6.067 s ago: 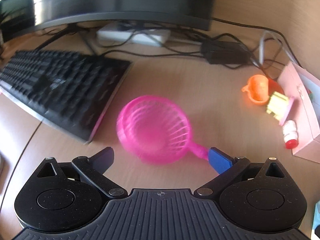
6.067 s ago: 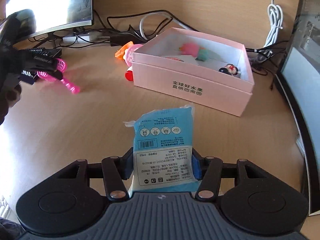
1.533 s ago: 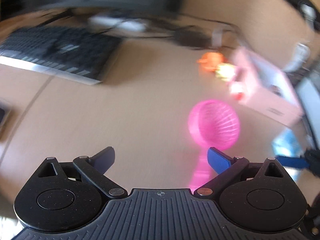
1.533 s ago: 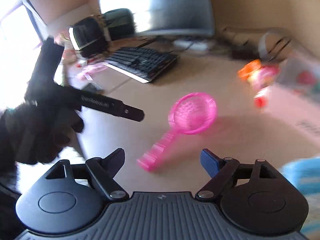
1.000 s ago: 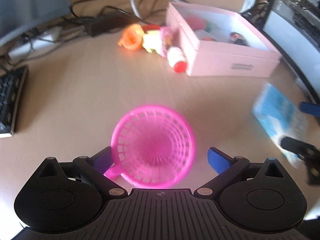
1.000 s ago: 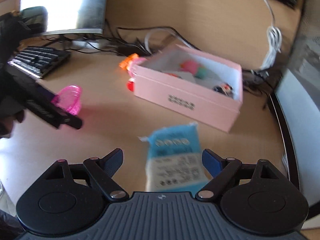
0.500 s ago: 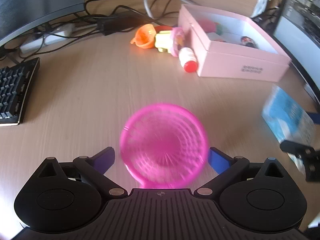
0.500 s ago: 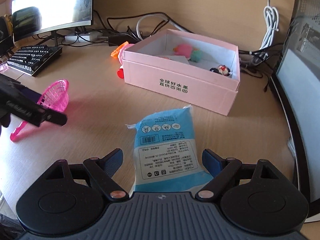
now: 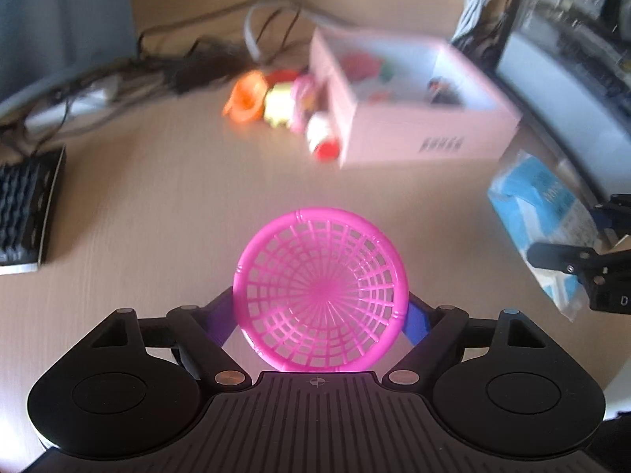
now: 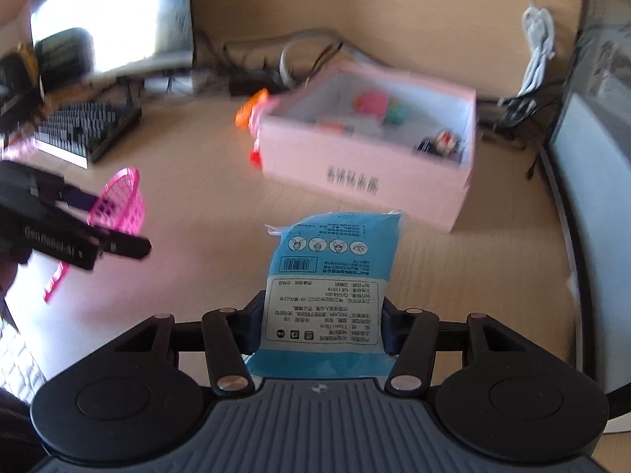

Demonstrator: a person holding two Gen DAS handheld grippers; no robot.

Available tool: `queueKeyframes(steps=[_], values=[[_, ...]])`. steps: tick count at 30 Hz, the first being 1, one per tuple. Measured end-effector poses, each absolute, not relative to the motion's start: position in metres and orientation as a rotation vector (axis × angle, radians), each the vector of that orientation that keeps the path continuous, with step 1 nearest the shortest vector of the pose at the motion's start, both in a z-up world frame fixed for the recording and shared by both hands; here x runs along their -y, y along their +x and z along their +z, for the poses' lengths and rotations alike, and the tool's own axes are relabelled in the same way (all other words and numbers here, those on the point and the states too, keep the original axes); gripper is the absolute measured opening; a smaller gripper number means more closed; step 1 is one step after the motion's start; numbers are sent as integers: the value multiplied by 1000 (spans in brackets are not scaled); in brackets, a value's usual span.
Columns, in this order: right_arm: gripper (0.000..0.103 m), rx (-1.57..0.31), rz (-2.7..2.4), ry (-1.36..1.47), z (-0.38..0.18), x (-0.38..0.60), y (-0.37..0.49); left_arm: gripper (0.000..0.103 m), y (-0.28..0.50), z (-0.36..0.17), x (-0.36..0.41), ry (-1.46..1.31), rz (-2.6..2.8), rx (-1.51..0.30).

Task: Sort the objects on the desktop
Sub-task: 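Carry the tissue packet and pink basket over the pink box with both grippers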

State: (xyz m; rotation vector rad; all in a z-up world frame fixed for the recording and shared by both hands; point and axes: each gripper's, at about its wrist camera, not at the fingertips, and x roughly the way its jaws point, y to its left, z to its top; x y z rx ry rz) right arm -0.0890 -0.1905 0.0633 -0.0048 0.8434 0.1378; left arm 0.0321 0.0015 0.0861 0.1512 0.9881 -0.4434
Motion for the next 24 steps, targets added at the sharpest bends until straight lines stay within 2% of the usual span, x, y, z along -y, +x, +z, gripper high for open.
queueKeyframes(steps=[9, 12, 19, 24], values=[[53, -526, 56, 83, 179, 225, -71, 87, 85, 177, 39, 11, -548, -757], [53, -451, 23, 74, 201, 234, -57, 87, 109, 195, 61, 3, -582, -705], [53, -395, -68, 90, 206, 258, -33, 87, 171, 186, 113, -18, -633, -736], [53, -463, -100, 150, 189, 280, -6, 90, 213, 153, 133, -36, -634, -821]])
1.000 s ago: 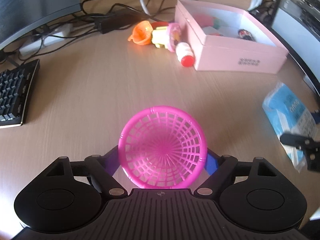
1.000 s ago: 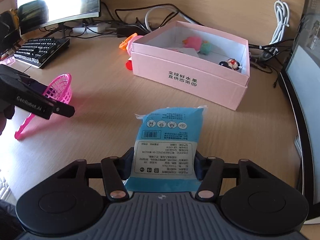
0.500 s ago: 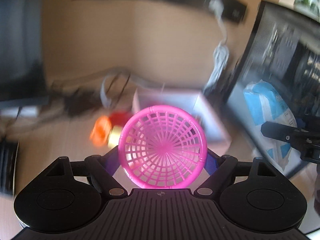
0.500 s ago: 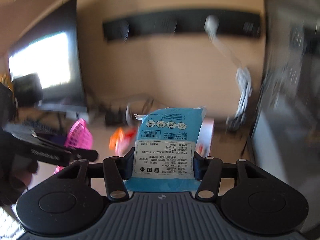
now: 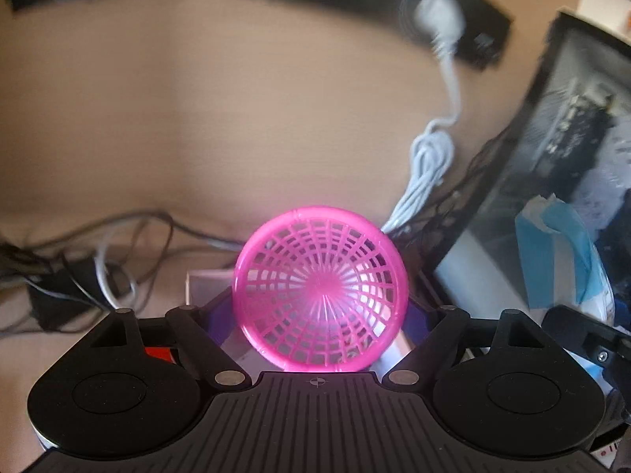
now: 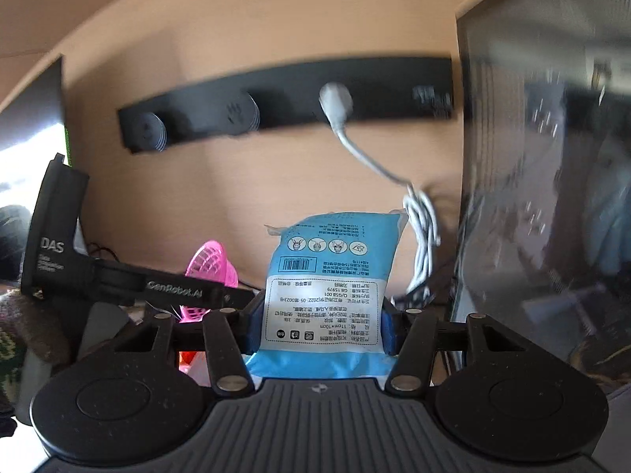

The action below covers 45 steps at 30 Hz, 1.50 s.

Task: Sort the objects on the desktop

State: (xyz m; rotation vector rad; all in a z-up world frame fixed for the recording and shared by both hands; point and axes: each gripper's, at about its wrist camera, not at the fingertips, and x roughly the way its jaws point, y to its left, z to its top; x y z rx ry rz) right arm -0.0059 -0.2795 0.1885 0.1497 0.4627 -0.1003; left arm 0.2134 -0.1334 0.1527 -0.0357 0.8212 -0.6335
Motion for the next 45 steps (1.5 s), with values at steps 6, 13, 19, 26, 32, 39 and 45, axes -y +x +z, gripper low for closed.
queueKeyframes(steps=[6, 13, 19, 26, 32, 39, 45], values=[[53, -570, -99, 169, 157, 282, 34, 96, 215, 126, 86, -105, -596, -851], [53, -788, -60, 221, 81, 265, 102, 100, 171, 105, 45, 64, -495, -770], [54, -882, -12, 132, 51, 236, 107, 100, 157, 65, 17, 82, -394, -856], [65, -806, -36, 125, 76, 239, 84, 100, 162, 41, 8, 96, -358, -862], [66, -725, -30, 35, 105, 223, 57, 85, 190, 37, 25, 81, -395, -863], [66, -725, -26, 27, 105, 213, 39, 54, 209, 33, 32, 46, -414, -940], [61, -684, -66, -45, 101, 214, 57, 49, 186, 37, 15, 31, -372, -977]])
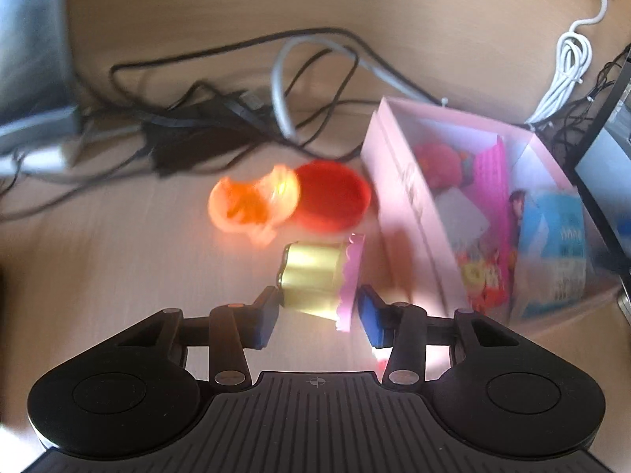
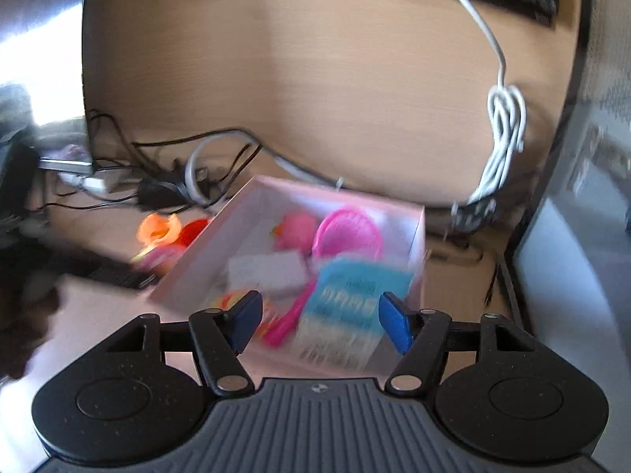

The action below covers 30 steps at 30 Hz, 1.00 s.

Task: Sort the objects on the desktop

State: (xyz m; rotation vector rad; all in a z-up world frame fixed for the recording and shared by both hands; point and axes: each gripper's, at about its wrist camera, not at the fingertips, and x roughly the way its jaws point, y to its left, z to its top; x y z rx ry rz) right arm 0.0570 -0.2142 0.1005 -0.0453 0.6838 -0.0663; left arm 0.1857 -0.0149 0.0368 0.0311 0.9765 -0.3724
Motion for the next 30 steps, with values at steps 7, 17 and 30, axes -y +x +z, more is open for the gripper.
queueKeyframes(steps=[7, 17, 30], values=[[37, -772, -153, 46, 80, 239, 121, 47, 112, 35, -17, -44, -385, -1028], [38, -691, -56, -154, 99, 183, 95, 69, 75, 36, -64, -4, -185, -961], [24, -669, 169, -523, 53, 46, 13, 95, 57, 53, -110, -91, -82, -864]])
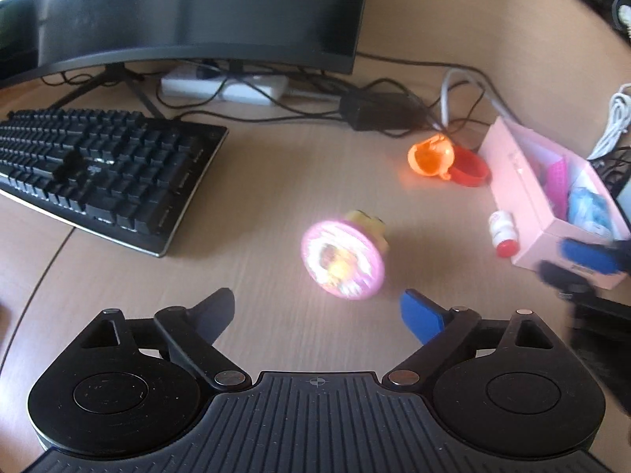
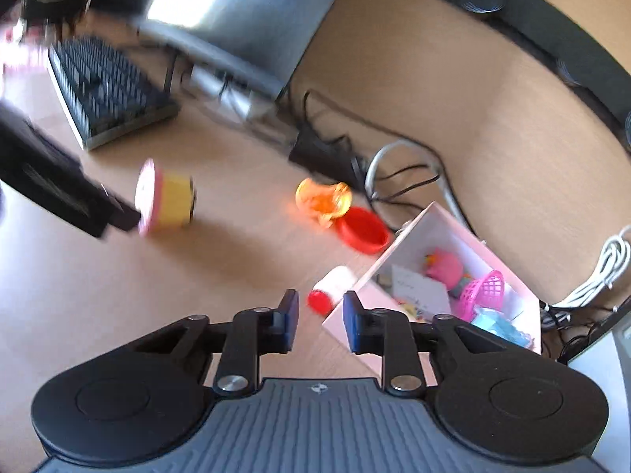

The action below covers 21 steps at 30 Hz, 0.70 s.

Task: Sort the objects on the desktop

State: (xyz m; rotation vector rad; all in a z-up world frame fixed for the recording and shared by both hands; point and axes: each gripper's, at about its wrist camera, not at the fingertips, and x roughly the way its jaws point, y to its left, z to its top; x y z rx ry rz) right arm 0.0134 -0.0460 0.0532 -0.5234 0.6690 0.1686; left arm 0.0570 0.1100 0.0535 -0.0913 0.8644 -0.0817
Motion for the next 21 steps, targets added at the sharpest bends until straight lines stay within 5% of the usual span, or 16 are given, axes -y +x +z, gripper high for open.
queueKeyframes(steps=[7, 10, 18, 21], values=[[24, -699, 189, -612, 39, 23, 56, 96, 45, 53, -120, -151, -103, -851], [24, -818, 211, -364, 60, 35, 114, 96, 44, 54, -121, -163, -116, -834], [45, -928, 70, -174, 41, 56, 215, 97, 51, 45, -121, -200, -108, -858], [42, -971, 50, -147, 27, 58, 231, 97, 53, 40, -120, -202, -106, -877]])
